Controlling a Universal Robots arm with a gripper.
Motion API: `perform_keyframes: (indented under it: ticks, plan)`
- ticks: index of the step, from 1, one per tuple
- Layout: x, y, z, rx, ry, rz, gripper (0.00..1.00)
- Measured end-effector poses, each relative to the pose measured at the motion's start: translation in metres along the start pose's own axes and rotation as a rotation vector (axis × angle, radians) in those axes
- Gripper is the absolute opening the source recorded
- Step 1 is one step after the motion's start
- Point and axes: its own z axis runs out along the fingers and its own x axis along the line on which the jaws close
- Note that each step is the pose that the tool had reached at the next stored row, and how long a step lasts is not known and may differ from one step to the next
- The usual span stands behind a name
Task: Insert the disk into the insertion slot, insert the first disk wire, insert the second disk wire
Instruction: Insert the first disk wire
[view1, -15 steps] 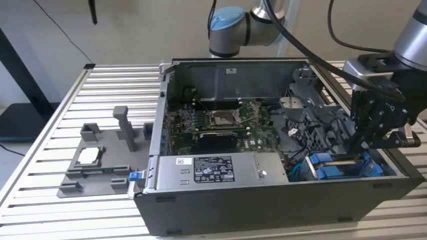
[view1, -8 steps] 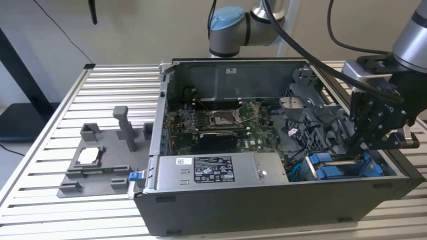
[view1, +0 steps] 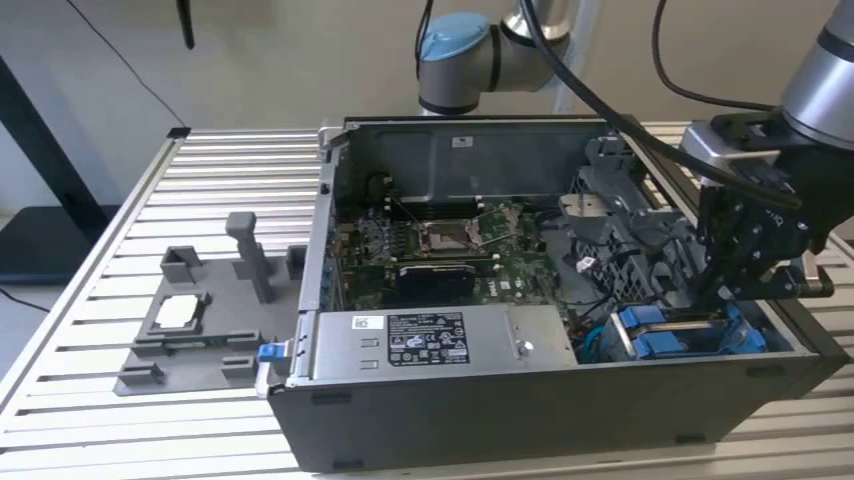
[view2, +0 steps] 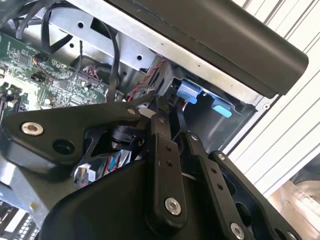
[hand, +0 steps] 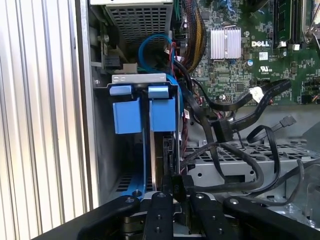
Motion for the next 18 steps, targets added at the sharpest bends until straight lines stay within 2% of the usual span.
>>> perform_keyframes:
  ticks: [6, 18]
  plan:
    - [-0.0005, 0.0000, 0.0017, 0.0000, -0.0001, 0.000, 0.20]
    - [-0.0003, 0.0002, 0.0091, 0.0000, 0.0004, 0.000, 0.20]
